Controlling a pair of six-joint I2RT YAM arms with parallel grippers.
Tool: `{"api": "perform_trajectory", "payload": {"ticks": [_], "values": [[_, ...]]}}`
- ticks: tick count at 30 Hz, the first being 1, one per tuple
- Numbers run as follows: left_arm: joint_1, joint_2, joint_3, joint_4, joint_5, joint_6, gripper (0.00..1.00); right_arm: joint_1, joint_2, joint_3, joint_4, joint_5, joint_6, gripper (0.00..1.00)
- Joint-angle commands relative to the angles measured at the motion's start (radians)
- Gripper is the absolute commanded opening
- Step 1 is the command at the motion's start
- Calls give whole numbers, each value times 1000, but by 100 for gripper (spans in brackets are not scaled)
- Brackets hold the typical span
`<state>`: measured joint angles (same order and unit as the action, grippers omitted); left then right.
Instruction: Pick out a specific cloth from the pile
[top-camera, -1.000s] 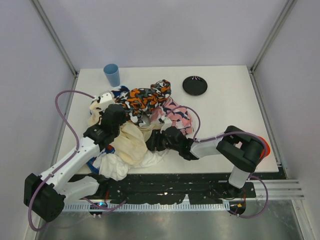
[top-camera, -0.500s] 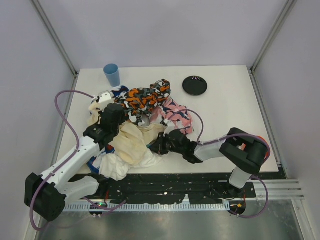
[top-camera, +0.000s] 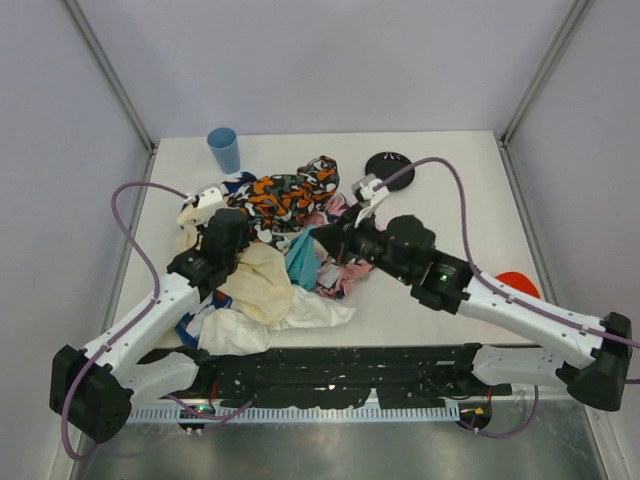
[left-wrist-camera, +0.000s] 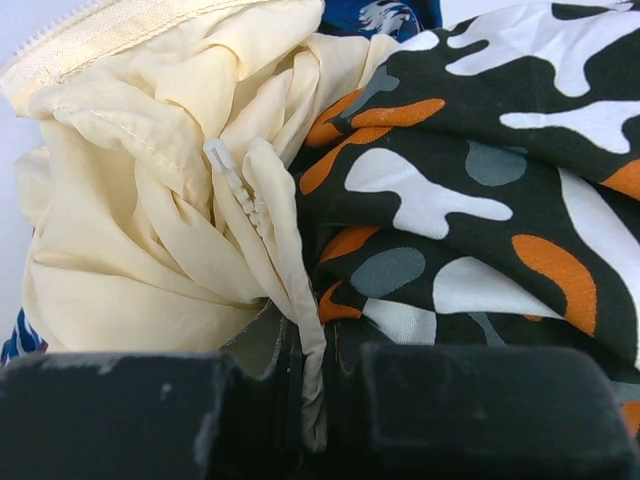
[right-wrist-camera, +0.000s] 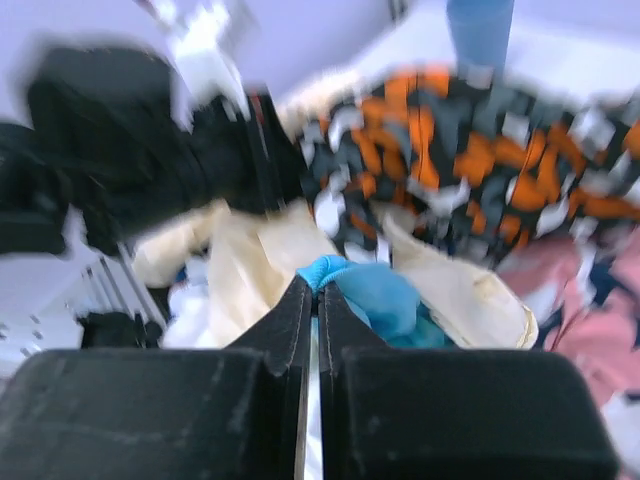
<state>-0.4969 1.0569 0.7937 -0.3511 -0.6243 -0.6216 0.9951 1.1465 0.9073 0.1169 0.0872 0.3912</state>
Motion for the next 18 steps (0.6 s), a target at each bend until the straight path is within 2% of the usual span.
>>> {"api": "perform_trajectory", "payload": {"ticks": [1, 8, 13, 18], "values": [[8, -3, -11, -43, -40, -13, 0, -3, -148, 272, -140, 98, -250, 5], [11, -61, -43, -65, -43, -27, 0, -1, -143, 752, -370, 161, -437, 5], [9, -123, -85, -46, 41, -35, 0, -1, -93, 896, -395, 373, -595, 5], [6, -185, -122, -13, 211, -30, 0, -19, -44, 969, -375, 595, -783, 5]]}}
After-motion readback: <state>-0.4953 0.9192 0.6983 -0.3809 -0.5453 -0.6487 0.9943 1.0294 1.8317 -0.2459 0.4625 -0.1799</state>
